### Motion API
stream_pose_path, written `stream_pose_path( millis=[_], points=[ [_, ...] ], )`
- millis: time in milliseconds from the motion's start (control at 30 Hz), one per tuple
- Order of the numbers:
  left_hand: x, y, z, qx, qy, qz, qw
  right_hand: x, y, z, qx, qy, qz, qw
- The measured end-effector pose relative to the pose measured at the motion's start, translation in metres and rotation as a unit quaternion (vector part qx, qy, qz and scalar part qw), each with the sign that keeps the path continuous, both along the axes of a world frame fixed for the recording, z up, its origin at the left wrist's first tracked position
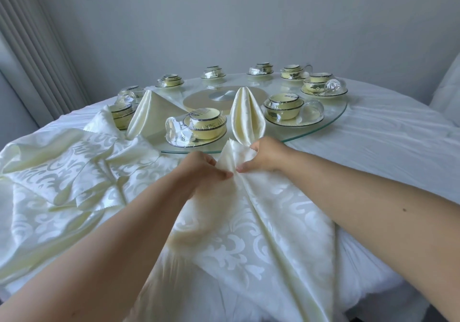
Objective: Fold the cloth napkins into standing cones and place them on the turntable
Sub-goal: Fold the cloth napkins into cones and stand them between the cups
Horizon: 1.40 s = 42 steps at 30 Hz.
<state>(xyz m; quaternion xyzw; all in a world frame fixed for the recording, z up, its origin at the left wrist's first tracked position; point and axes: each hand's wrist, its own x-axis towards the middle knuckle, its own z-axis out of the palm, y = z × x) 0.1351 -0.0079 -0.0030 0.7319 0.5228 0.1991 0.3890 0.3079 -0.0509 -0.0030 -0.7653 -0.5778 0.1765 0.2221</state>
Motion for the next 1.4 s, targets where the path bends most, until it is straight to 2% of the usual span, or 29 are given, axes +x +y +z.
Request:
stream_pose_path(
  millis=[67, 167, 333, 400, 533, 667, 767, 867, 933, 1067, 1167, 1233, 1300, 1400],
  points=[
    [0.000, -0.002, 0.009, -0.002, -0.063, -0.003, 0.998, 0.004, -0.005, 0.015, 0.025, 0.047, 0.015, 0.998],
    [0.003, -0.010, 0.038, 0.040, -0.106, -0.012, 0.993, 0.008, -0.010, 0.046, 0.087, 0.125, 0.015, 0.988],
    [0.005, -0.020, 0.121, 0.193, -0.142, -0.021, 0.971, 0.013, -0.023, 0.124, 0.240, 0.171, 0.018, 0.956],
    [0.004, -0.027, 0.156, 0.256, -0.150, -0.023, 0.955, 0.011, -0.032, 0.155, 0.300, 0.163, 0.036, 0.939],
    [-0.004, -0.045, 0.195, 0.370, -0.131, -0.023, 0.920, -0.003, -0.056, 0.192, 0.369, 0.087, 0.054, 0.924],
    [-0.022, -0.069, 0.182, 0.415, -0.096, -0.044, 0.904, -0.011, -0.084, 0.175, 0.373, 0.082, 0.116, 0.917],
    [-0.040, -0.098, 0.147, 0.432, -0.048, -0.085, 0.896, -0.018, -0.115, 0.136, 0.333, 0.054, 0.159, 0.928],
    [-0.060, -0.129, 0.097, 0.379, -0.008, -0.154, 0.913, -0.028, -0.152, 0.082, 0.239, 0.077, 0.209, 0.945],
    [-0.073, -0.147, 0.065, 0.298, 0.004, -0.216, 0.930, -0.036, -0.176, 0.053, 0.176, 0.120, 0.246, 0.946],
    [-0.084, -0.161, 0.025, 0.173, 0.020, -0.276, 0.945, -0.042, -0.199, 0.028, 0.036, 0.198, 0.266, 0.943],
    [-0.078, -0.152, 0.019, 0.105, 0.002, -0.253, 0.962, -0.043, -0.185, 0.032, -0.011, 0.231, 0.243, 0.942],
    [-0.072, -0.139, 0.021, 0.004, -0.054, -0.210, 0.976, -0.041, -0.161, 0.036, -0.033, 0.240, 0.205, 0.948],
    [-0.066, -0.123, 0.021, -0.067, -0.083, -0.173, 0.979, -0.039, -0.132, 0.038, -0.051, 0.214, 0.171, 0.960],
    [-0.062, -0.102, 0.016, -0.110, -0.083, -0.120, 0.983, -0.040, -0.098, 0.036, -0.076, 0.168, 0.145, 0.972]
  ],
)
